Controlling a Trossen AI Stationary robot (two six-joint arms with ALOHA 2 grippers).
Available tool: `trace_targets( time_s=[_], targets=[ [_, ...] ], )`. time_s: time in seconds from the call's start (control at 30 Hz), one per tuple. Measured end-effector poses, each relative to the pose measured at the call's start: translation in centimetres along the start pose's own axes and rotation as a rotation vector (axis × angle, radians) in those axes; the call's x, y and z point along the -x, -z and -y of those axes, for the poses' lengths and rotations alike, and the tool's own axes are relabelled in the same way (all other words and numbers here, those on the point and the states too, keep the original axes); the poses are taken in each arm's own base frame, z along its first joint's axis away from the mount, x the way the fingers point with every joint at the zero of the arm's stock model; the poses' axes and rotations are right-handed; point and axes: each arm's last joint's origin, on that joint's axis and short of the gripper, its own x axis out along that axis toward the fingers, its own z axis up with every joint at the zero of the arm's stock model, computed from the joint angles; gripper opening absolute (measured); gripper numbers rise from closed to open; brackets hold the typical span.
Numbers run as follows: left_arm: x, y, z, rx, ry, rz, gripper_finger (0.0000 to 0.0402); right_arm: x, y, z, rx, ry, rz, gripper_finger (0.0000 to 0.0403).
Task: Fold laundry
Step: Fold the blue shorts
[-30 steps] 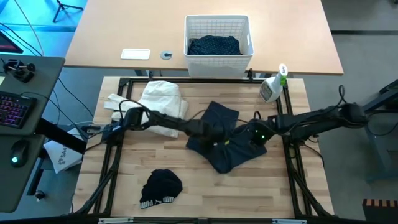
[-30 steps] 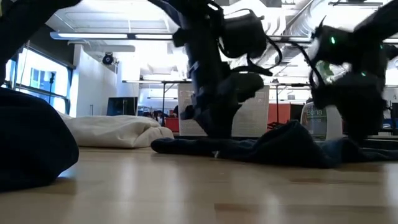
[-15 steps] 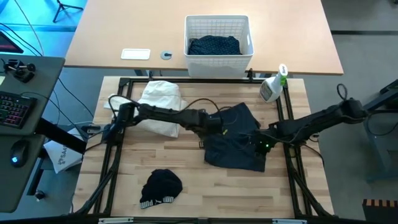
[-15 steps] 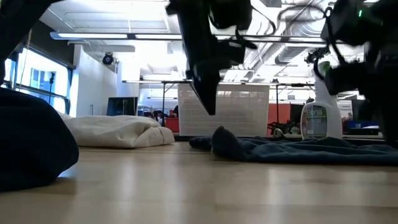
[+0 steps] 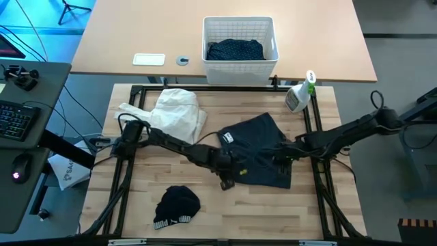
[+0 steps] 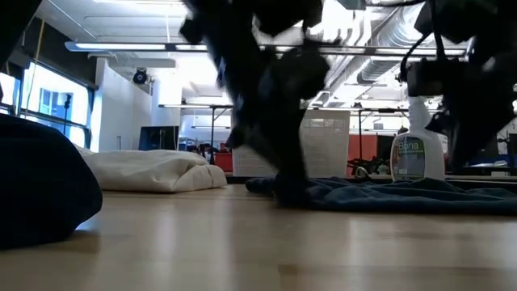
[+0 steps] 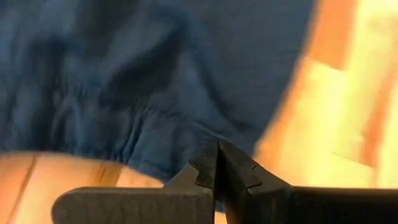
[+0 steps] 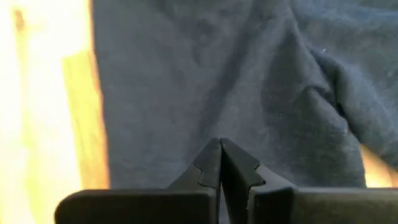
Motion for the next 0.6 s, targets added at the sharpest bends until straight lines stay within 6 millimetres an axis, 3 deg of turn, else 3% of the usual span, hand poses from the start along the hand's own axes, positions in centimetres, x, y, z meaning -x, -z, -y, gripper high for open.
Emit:
trace_targets(
  time_s=[0.1, 0.27, 0.4, 0.6],
  targets=[
    [-1.3, 1.9, -1.0, 0.086, -0.010, -0.032, 0.0000, -1.6, 1.0, 0.4, 0.013, 0.004, -0.059, 0.0000],
    [-0.8, 3.3, -1.0, 0.099, -0.005, -0.130, 0.0000, -3.3, 3.1, 1.4, -0.010, 0.013, -0.143, 0.0000],
    [1.0, 3.7, -0.6, 0.090, -0.014, -0.158, 0.0000, -2.8, 3.0, 1.4, -0.035, 0.047, -0.115, 0.0000],
    [6.1, 2.4, -0.7, 0.152, -0.059, -0.048, 0.0000, -0.2, 0.6, 0.3, -0.043, -0.017, 0.042, 0.0000]
  ],
)
